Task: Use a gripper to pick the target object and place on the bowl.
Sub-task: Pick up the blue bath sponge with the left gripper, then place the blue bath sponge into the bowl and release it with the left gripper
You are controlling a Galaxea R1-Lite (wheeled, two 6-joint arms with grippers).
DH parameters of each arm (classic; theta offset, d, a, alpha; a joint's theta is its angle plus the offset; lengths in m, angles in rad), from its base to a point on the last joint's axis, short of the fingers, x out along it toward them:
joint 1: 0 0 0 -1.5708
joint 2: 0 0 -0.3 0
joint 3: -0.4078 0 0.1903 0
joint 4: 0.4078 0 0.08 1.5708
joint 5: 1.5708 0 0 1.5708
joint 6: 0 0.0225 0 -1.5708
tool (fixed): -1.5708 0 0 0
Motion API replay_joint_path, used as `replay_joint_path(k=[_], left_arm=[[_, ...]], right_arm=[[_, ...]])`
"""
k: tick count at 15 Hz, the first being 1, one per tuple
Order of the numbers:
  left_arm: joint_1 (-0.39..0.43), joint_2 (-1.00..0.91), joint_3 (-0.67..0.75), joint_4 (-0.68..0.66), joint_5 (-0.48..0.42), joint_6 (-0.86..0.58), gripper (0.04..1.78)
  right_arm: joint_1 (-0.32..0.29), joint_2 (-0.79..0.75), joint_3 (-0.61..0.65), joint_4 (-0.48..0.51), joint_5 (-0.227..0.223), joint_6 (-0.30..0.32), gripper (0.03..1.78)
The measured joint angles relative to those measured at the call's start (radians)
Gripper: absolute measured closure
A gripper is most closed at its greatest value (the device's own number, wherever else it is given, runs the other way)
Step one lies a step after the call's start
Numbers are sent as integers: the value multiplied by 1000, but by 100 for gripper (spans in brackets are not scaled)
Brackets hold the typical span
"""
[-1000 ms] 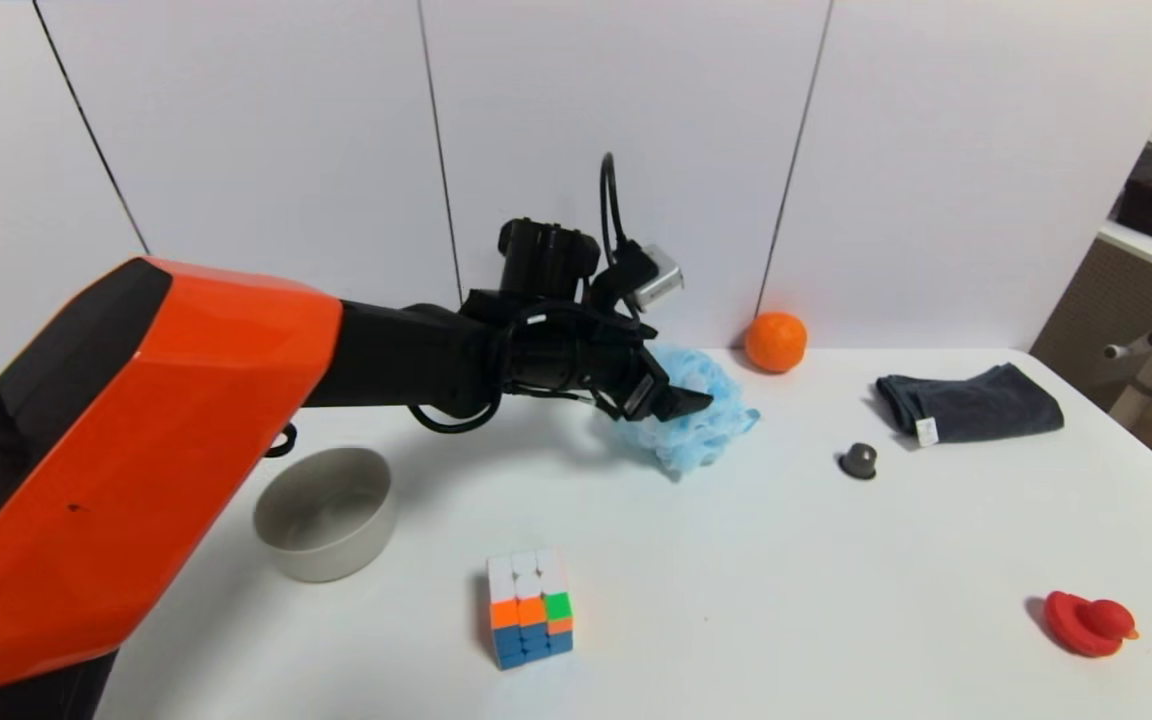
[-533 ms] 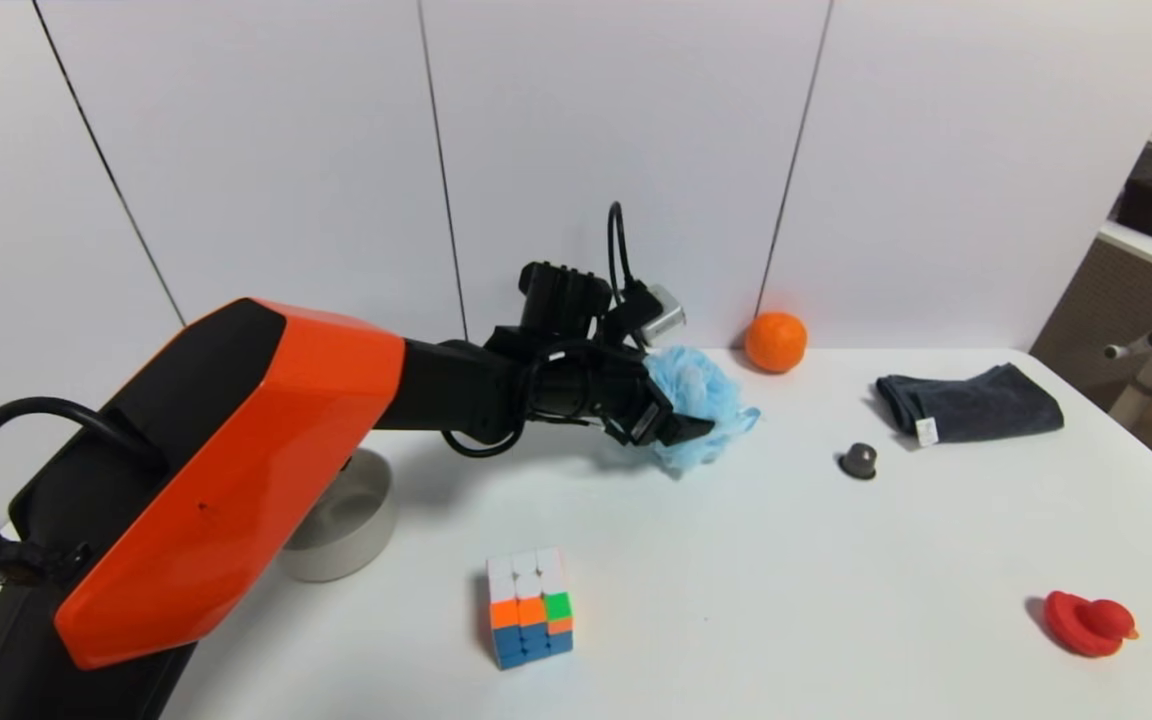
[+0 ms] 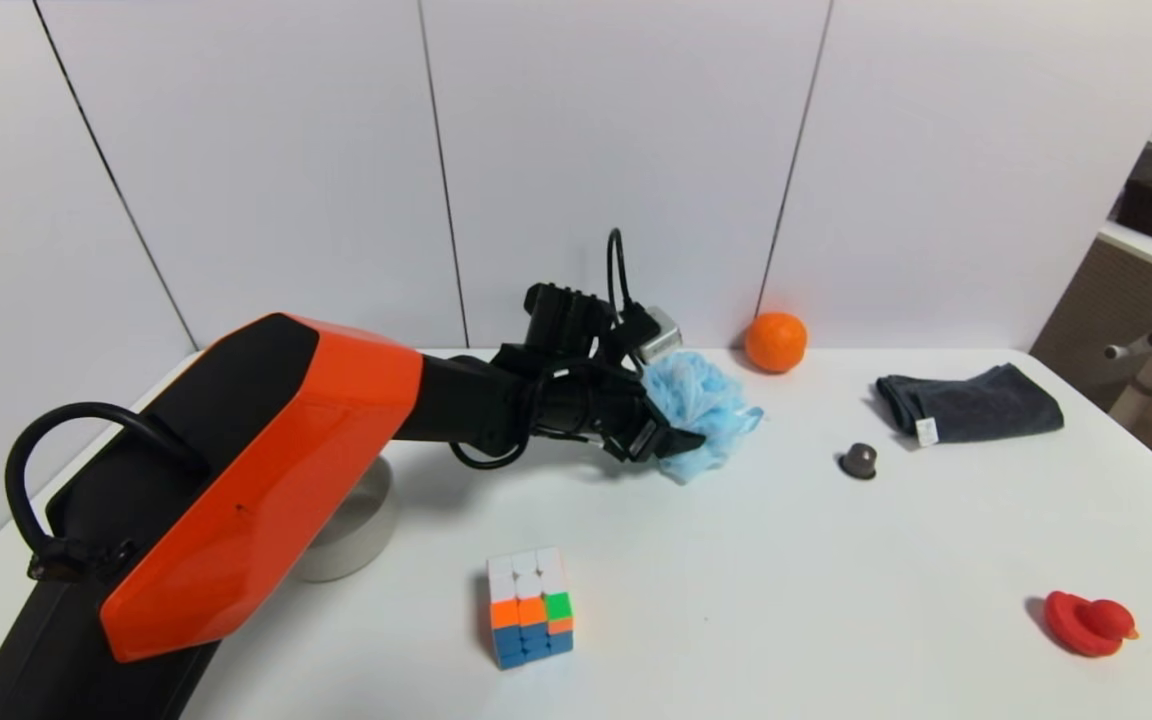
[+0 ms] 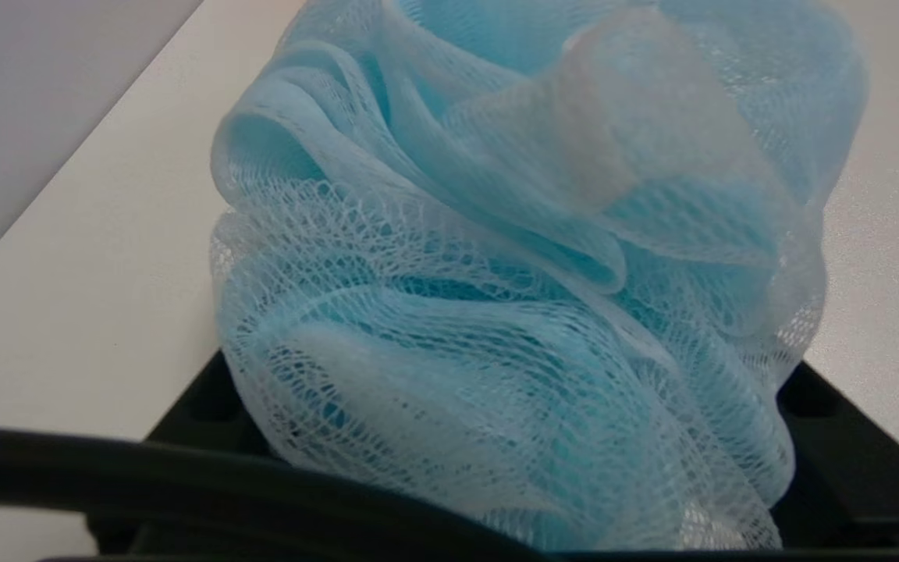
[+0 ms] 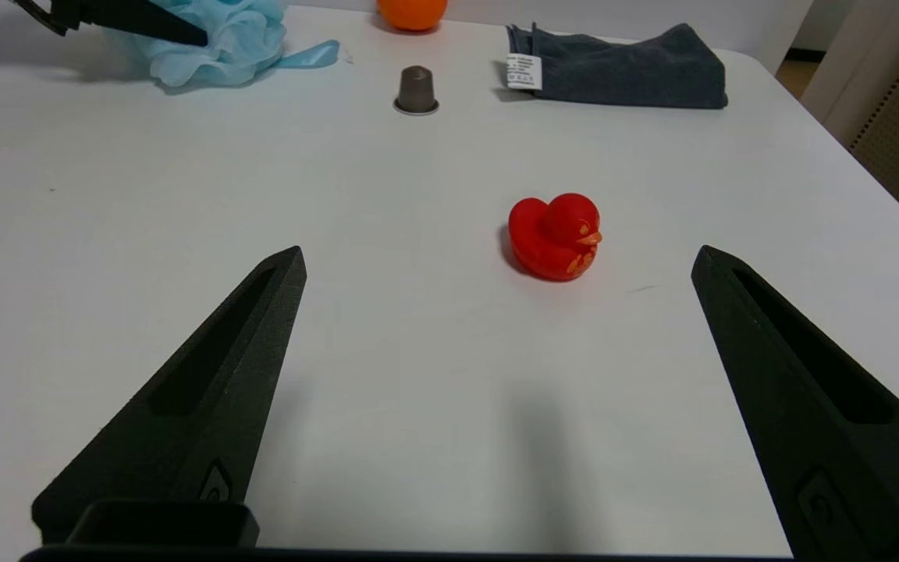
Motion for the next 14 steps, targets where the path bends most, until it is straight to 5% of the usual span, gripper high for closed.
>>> replay_joint_path(k=[3, 7, 14], left_arm=[[1, -6, 0, 7, 1, 0, 81], [1, -26, 1, 18, 2, 2, 111], [46, -227, 55, 194, 6, 81, 117]], right_arm=[[0, 0, 0, 0, 0, 0, 10], [0, 0, 0, 0, 0, 0, 10], [0, 0, 0, 0, 0, 0, 10]])
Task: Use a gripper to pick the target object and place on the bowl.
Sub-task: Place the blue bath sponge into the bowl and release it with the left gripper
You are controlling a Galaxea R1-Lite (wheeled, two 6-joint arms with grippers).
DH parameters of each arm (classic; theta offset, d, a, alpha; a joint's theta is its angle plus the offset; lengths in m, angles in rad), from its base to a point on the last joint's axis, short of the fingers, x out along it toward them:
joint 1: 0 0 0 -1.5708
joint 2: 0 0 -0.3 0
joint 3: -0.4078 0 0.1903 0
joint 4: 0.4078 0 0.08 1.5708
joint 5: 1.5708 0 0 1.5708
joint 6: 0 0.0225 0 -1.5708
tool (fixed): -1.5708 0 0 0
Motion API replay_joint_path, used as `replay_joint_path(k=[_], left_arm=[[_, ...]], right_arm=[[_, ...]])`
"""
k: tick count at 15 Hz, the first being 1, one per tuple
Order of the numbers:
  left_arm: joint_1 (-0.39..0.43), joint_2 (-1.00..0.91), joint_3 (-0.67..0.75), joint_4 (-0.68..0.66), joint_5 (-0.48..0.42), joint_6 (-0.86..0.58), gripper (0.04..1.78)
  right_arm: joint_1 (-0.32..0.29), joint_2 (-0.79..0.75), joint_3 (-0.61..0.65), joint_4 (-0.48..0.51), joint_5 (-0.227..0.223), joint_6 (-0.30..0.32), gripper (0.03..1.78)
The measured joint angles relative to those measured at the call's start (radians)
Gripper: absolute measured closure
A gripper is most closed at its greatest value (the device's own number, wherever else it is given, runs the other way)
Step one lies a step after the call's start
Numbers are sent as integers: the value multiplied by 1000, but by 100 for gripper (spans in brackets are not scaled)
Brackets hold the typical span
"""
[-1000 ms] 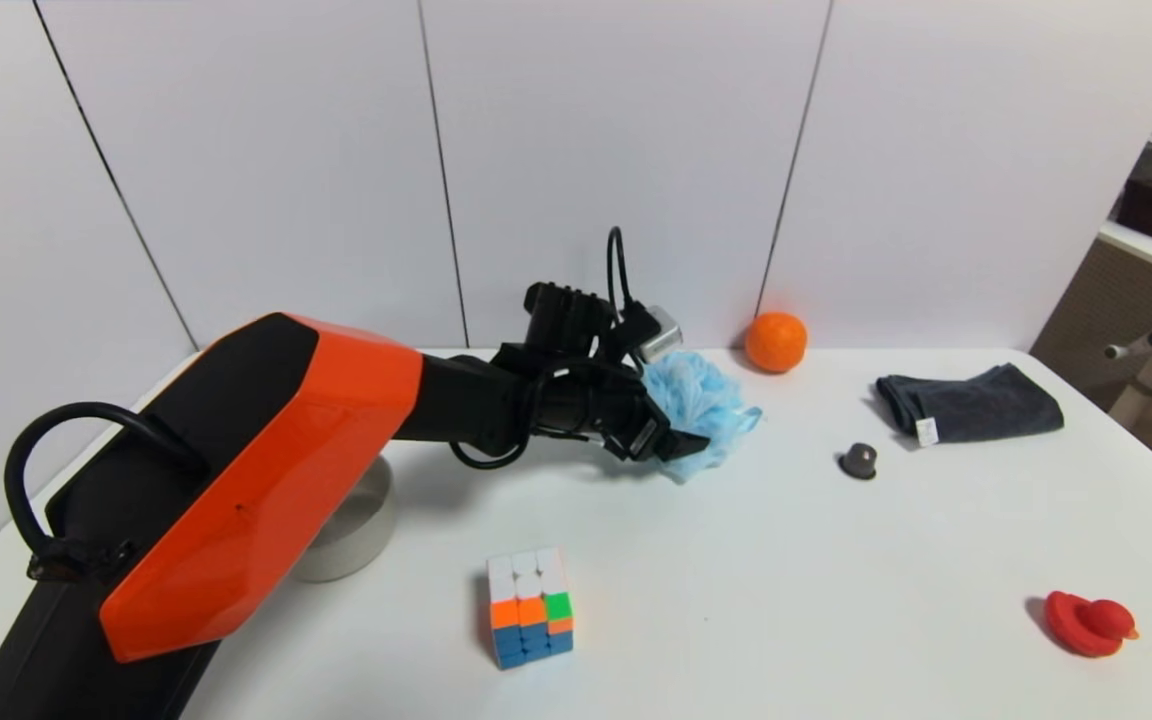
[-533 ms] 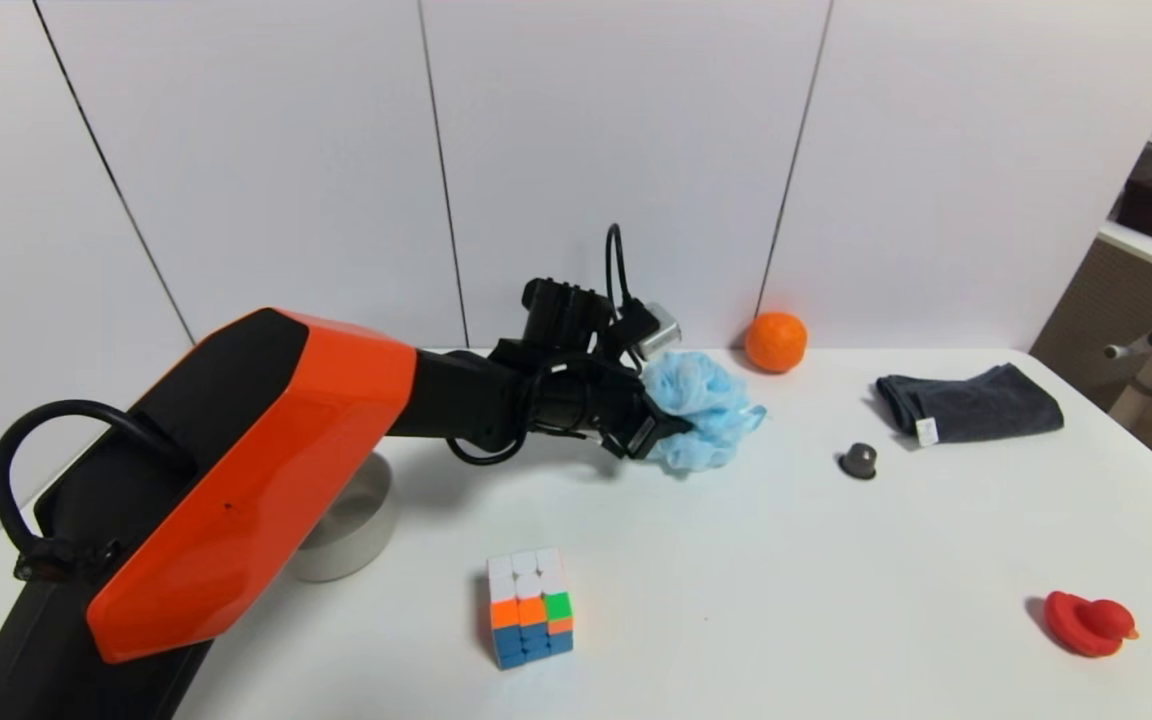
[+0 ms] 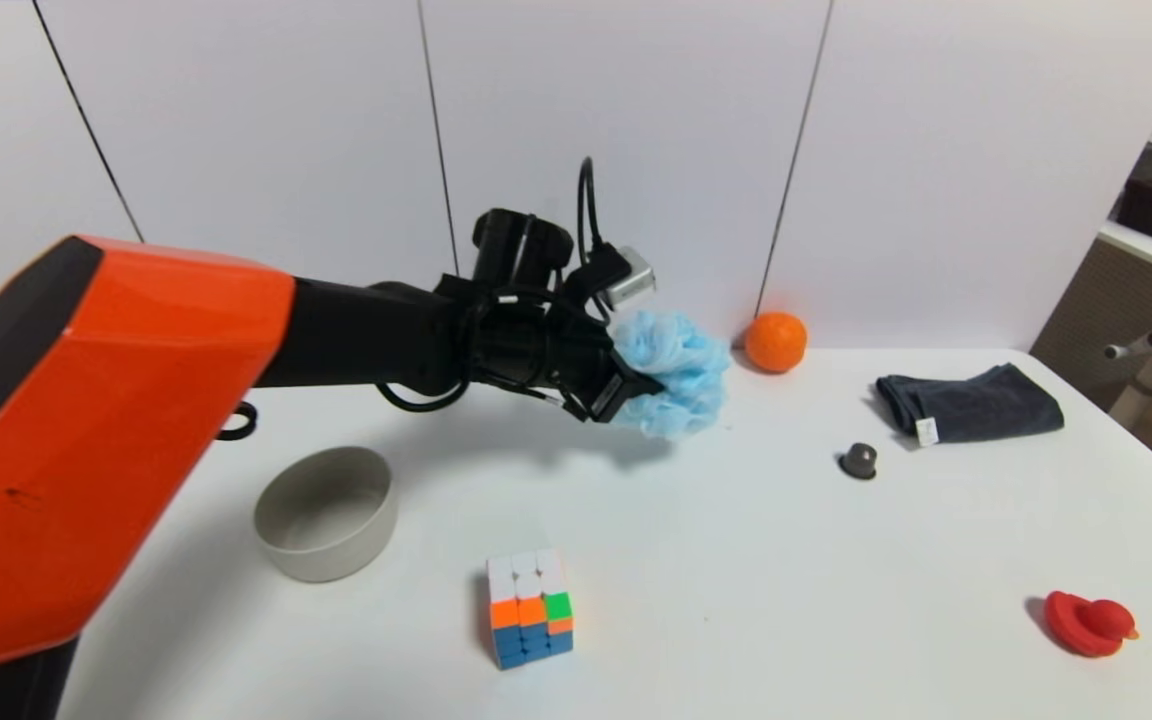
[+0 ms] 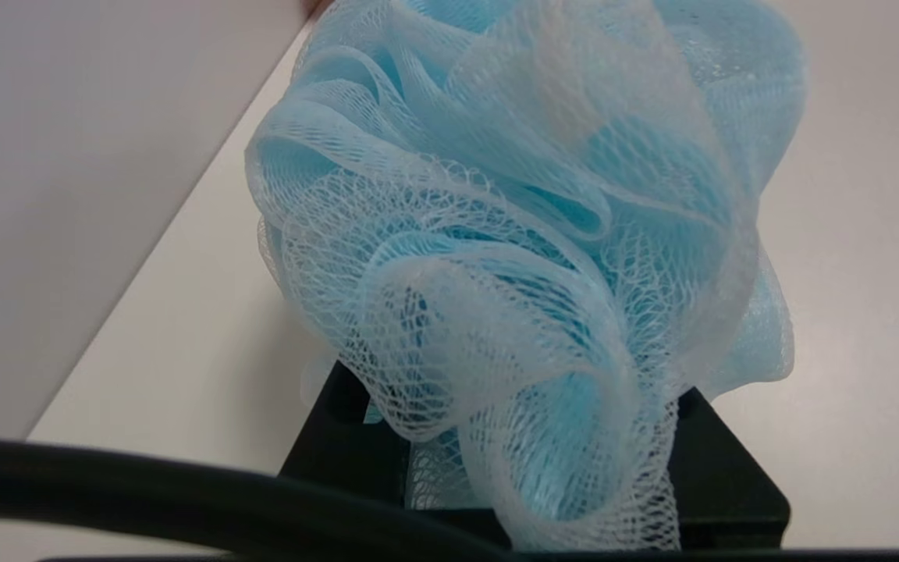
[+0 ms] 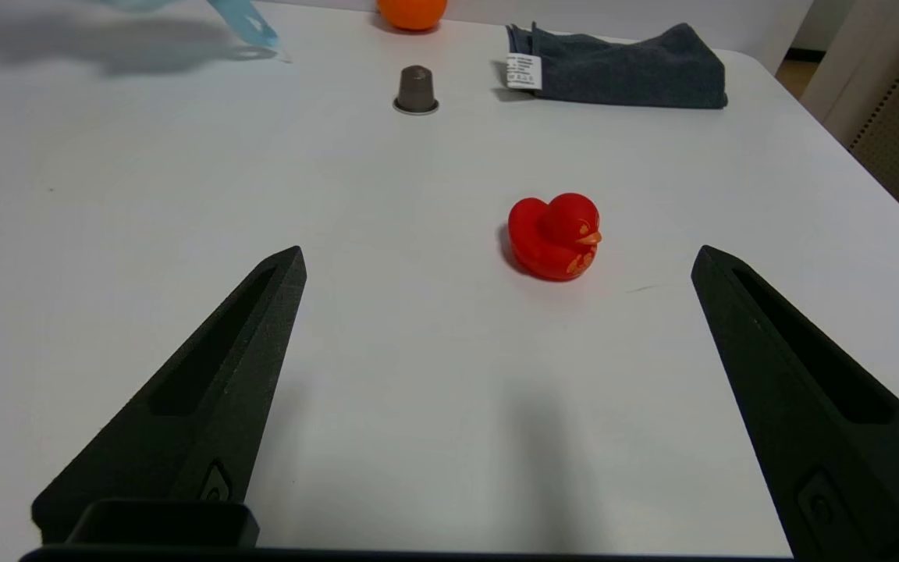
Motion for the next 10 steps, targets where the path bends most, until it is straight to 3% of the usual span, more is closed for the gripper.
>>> replay_joint_path(k=[4, 10], left_arm=[[114, -204, 193, 31, 0, 56, 117], [360, -555, 513, 61, -3, 83, 120]], right_arm=[[0, 0, 0, 0, 0, 0, 10], [0, 0, 0, 0, 0, 0, 10]])
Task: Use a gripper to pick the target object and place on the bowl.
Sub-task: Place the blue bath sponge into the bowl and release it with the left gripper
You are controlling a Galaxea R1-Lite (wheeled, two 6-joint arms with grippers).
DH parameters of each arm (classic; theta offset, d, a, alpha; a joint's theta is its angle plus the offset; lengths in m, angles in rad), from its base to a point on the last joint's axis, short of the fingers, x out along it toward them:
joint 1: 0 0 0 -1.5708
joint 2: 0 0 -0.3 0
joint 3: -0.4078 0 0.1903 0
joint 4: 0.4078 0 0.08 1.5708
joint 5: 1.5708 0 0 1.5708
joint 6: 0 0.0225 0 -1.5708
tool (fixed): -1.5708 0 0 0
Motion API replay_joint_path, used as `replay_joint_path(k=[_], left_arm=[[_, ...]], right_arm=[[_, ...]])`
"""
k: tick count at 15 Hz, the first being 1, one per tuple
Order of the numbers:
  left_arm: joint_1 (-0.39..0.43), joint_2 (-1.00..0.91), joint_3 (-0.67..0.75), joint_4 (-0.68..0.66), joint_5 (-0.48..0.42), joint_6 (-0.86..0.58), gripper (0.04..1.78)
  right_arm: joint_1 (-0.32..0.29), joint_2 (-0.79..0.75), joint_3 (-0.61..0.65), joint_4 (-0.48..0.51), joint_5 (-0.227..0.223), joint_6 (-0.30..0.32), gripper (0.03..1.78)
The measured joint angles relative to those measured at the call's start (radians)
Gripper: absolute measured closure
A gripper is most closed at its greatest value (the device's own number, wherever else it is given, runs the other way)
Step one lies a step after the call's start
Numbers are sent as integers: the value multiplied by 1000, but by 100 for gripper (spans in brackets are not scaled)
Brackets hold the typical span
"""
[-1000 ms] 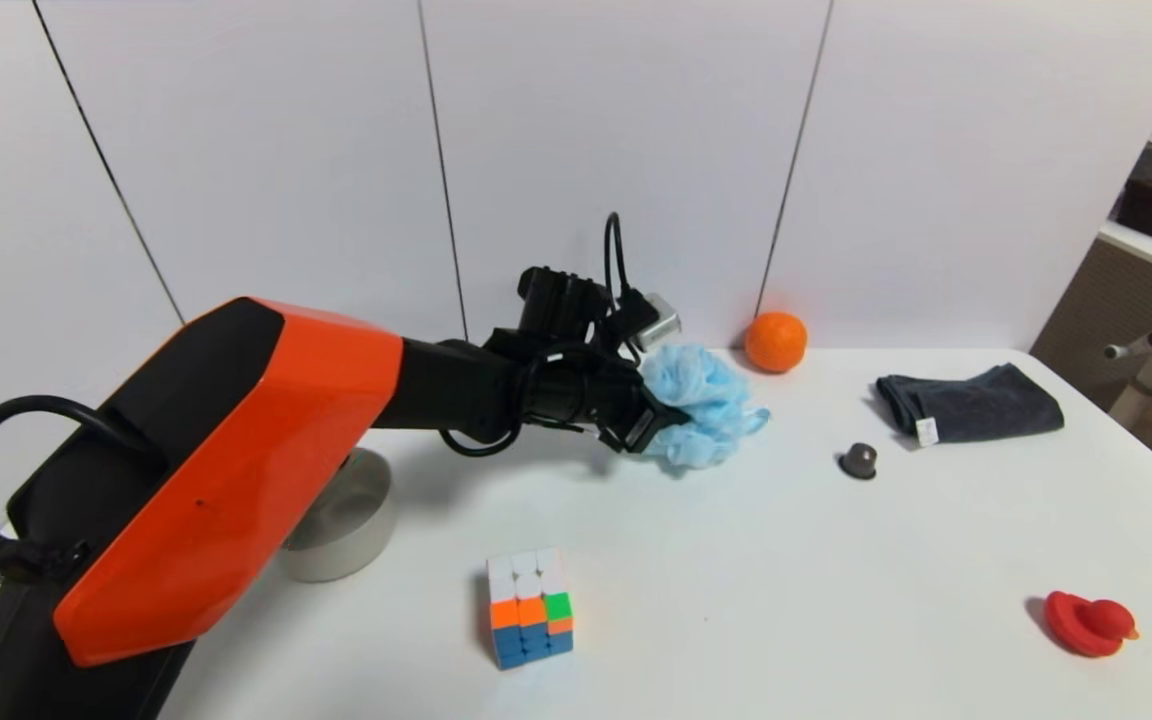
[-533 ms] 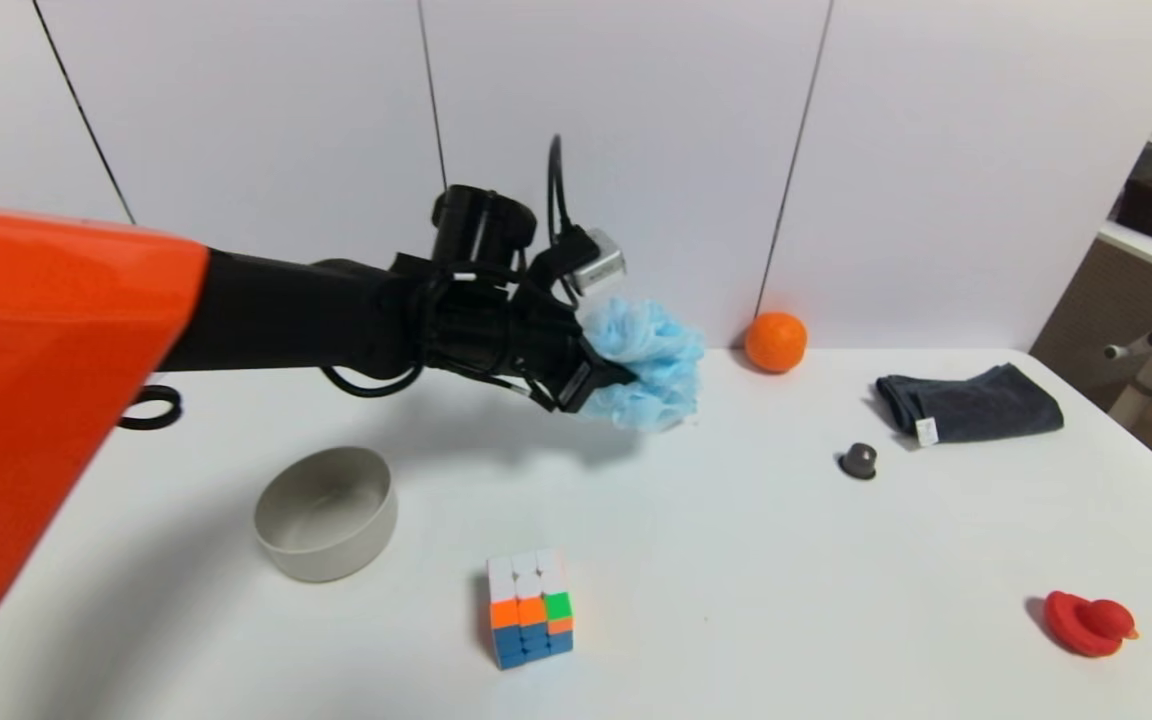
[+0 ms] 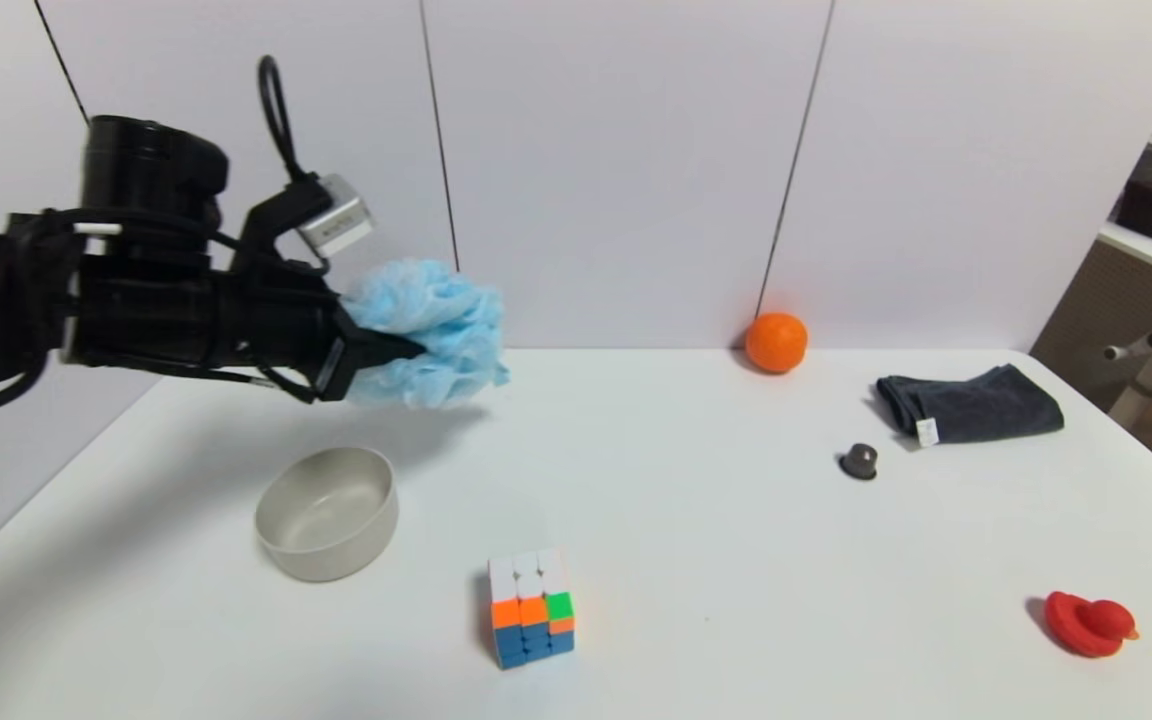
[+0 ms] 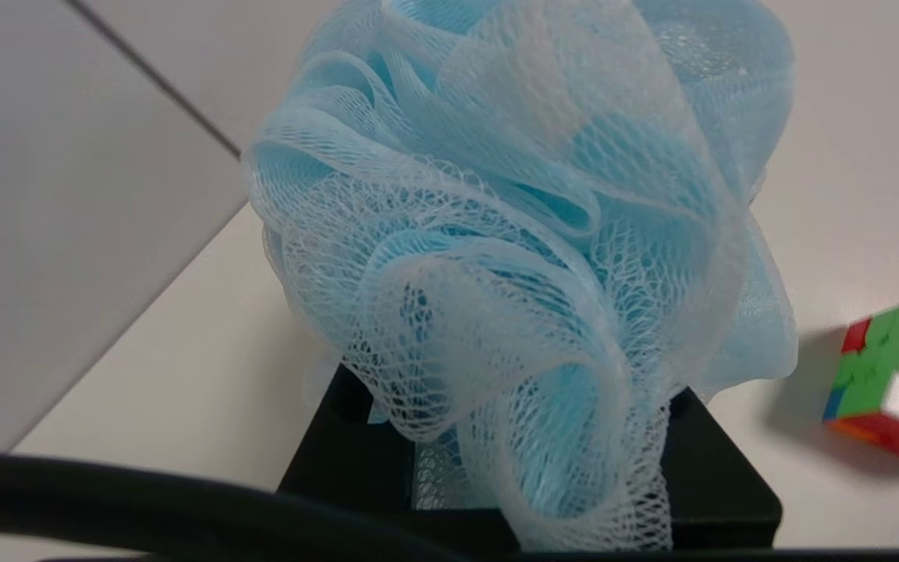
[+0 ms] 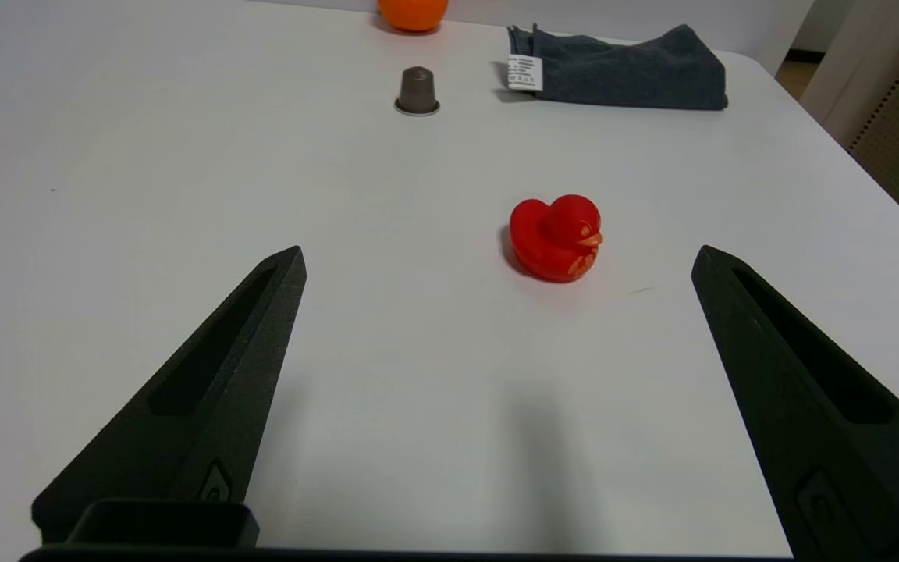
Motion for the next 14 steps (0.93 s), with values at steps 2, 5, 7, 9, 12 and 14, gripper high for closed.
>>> replay_joint_path(k=[2, 5, 7, 9, 12, 14], left_arm=[[55, -109, 109, 19, 1, -7, 120], [100, -227, 250, 28, 3, -13, 120], [111, -274, 320, 27, 3, -13, 120], [114, -295, 360, 26, 2, -11, 121], [116, -296, 385, 24, 2, -9, 122], [116, -282, 386, 21, 1, -8, 122]], right_arm=[[0, 0, 0, 0, 0, 0, 10], [0, 0, 0, 0, 0, 0, 10], [0, 0, 0, 0, 0, -1, 10], [0, 0, 0, 0, 0, -1, 10], [0, 0, 0, 0, 0, 0, 10], [0, 0, 0, 0, 0, -1, 10]])
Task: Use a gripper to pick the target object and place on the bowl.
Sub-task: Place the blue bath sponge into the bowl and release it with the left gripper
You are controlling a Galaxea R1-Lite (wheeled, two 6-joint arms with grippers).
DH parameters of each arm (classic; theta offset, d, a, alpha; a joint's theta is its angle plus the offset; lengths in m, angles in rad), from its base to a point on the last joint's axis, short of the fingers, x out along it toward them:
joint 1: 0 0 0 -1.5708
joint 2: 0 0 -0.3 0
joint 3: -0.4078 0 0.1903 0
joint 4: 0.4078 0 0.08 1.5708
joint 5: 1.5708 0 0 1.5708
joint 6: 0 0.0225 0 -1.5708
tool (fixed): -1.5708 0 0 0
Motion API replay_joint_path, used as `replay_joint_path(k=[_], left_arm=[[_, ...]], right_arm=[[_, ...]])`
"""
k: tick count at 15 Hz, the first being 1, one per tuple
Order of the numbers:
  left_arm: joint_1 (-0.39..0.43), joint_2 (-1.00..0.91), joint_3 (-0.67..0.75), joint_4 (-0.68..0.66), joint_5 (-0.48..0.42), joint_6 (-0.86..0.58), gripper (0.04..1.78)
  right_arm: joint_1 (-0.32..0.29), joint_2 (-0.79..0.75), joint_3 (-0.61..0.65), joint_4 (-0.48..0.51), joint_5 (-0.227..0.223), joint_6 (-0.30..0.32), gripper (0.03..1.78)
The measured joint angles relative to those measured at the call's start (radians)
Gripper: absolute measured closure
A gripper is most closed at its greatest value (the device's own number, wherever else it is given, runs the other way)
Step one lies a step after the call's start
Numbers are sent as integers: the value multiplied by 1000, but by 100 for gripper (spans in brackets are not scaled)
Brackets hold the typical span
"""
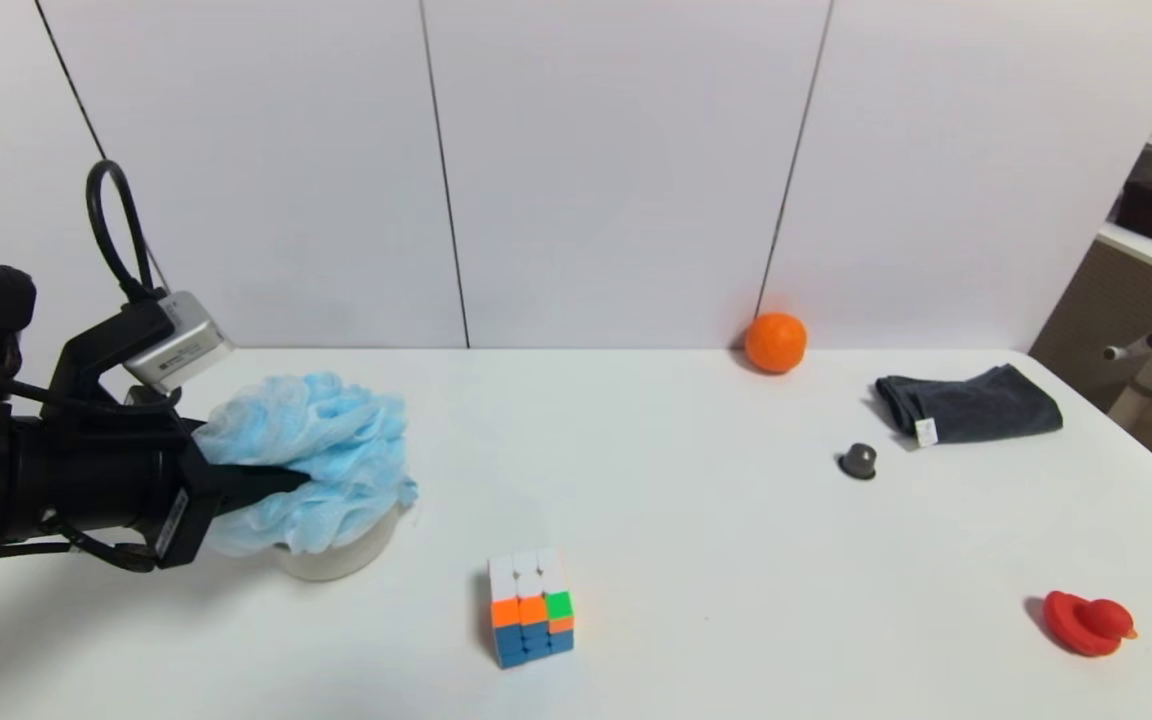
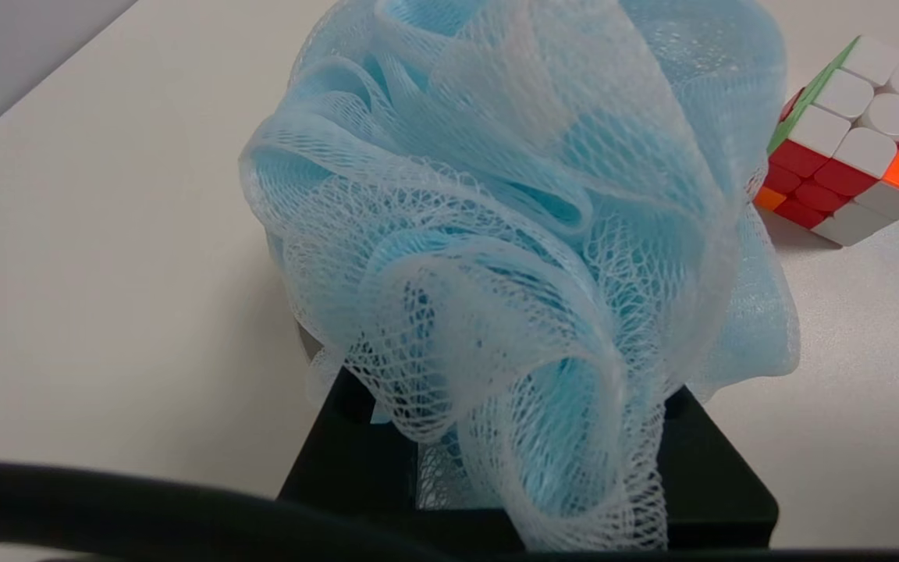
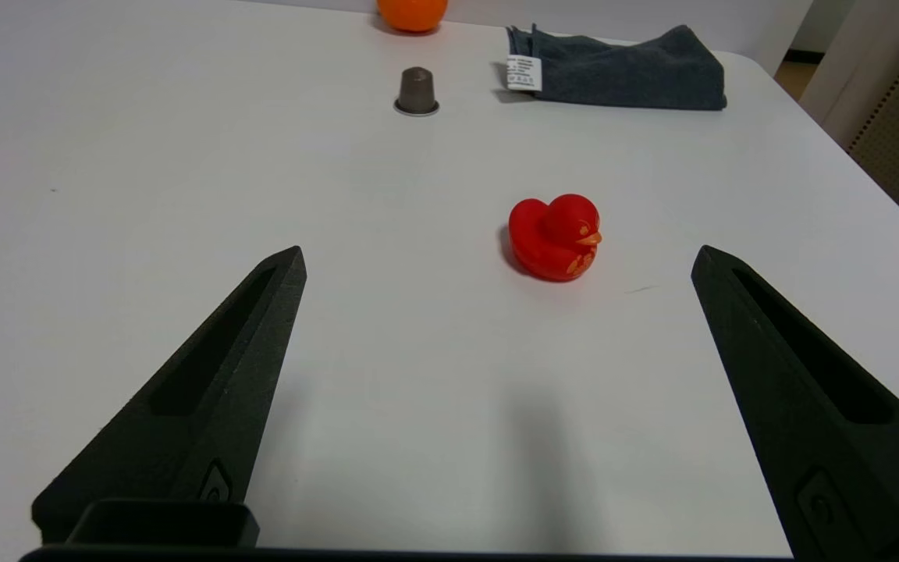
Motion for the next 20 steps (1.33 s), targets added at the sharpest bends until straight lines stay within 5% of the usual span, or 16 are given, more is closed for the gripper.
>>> replay_joint_path(k=[20], left_arm=[[34, 163, 24, -117, 1, -6, 125]], right_arm=[[0, 0, 0, 0, 0, 1, 10]])
